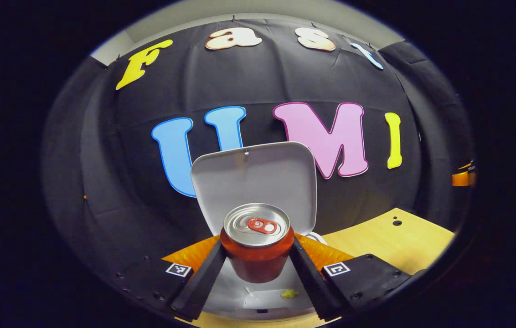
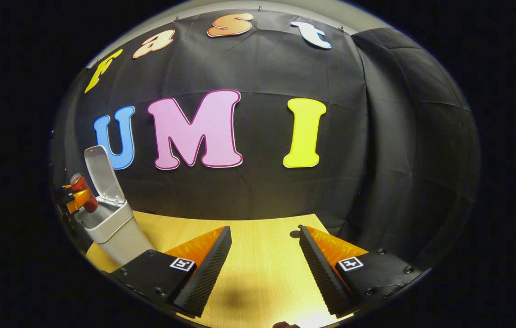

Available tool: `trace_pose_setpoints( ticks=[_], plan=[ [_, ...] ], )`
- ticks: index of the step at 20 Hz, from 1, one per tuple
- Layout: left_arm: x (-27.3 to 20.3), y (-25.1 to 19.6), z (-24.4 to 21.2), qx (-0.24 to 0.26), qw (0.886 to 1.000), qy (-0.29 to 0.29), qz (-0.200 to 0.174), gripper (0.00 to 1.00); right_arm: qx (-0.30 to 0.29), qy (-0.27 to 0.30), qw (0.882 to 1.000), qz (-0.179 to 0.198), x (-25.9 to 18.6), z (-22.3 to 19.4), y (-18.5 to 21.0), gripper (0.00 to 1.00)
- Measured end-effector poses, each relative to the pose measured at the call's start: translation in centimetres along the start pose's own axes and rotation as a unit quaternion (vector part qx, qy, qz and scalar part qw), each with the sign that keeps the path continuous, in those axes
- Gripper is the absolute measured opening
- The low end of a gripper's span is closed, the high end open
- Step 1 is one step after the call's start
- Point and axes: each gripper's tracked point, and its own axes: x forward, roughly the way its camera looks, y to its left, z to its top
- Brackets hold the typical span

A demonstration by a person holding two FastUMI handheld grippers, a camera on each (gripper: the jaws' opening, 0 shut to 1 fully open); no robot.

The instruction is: Press the lid of the desktop garbage bin to open it, pick up the crumpled paper on the desktop and throw it into the bin, then pick up the pop can on the desktop and drop it into the bin, and finally close the garbage bin lid.

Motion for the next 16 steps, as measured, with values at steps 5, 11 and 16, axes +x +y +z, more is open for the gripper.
trace_pose_setpoints(
  ticks=[5,11,16],
  plan=[
    [0.3,0.2,0.1,0.000,1.000,0.001,0.010,0.97,-0.011,-0.008,1.000,-0.005,-0.4,0.2,-0.3,0.97],
    [0.4,0.8,5.1,0.001,1.000,-0.026,0.013,0.96,-0.018,-0.031,0.999,0.003,-0.2,3.0,0.2,0.97],
    [1.9,1.7,11.5,0.006,0.997,-0.071,-0.003,0.96,-0.009,-0.052,0.998,0.026,0.3,6.7,2.5,0.97]
  ],
)
